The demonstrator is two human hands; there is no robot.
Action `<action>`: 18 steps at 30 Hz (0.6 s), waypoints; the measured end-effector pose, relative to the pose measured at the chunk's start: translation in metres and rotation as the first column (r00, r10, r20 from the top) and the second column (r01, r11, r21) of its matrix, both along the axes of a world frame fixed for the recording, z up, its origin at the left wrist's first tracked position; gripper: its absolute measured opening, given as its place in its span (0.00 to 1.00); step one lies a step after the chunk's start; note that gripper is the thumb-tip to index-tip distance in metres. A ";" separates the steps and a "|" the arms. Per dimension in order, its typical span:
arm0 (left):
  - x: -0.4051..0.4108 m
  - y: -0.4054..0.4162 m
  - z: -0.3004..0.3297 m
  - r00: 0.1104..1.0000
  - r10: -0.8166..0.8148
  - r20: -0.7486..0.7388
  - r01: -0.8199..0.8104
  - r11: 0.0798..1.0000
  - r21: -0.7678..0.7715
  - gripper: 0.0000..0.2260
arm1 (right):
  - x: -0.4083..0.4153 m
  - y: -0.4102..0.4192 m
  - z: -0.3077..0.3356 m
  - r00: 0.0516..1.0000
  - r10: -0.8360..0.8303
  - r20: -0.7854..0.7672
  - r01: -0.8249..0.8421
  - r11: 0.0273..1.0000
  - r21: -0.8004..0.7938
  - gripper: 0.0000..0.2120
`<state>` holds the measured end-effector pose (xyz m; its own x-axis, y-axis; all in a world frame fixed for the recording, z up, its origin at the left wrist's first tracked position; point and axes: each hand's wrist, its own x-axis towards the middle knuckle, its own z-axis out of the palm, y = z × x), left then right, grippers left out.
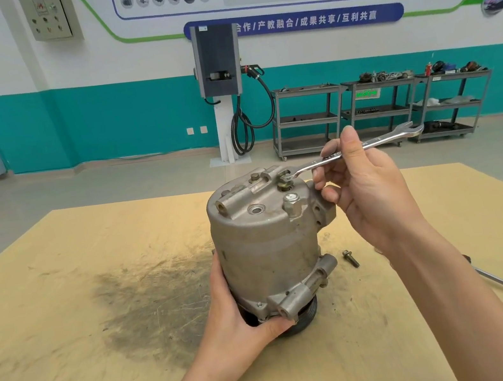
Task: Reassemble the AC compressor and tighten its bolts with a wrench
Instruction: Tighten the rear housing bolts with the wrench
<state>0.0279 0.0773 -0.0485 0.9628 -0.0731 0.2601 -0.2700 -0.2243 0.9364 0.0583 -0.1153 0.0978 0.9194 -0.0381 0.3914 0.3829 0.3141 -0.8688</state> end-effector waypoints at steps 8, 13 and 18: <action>-0.001 -0.001 0.001 1.000 -0.020 0.008 0.020 1.000 -0.019 0.59 | 0.002 -0.002 0.002 1.000 0.000 -0.001 0.000 1.000 -0.001 0.17; -0.001 -0.001 0.001 1.000 -0.019 0.023 0.019 1.000 -0.014 0.58 | 0.001 0.000 0.001 1.000 -0.021 0.022 0.021 1.000 0.001 0.18; -0.001 -0.001 0.002 1.000 -0.020 0.018 0.020 1.000 -0.009 0.58 | 0.001 -0.001 0.001 1.000 -0.027 0.007 0.026 0.999 0.018 0.18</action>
<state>0.0264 0.0763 -0.0465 0.9564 -0.0900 0.2780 -0.2910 -0.2101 0.9334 0.0593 -0.1161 0.0988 0.9150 -0.0694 0.3974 0.3978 0.3190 -0.8602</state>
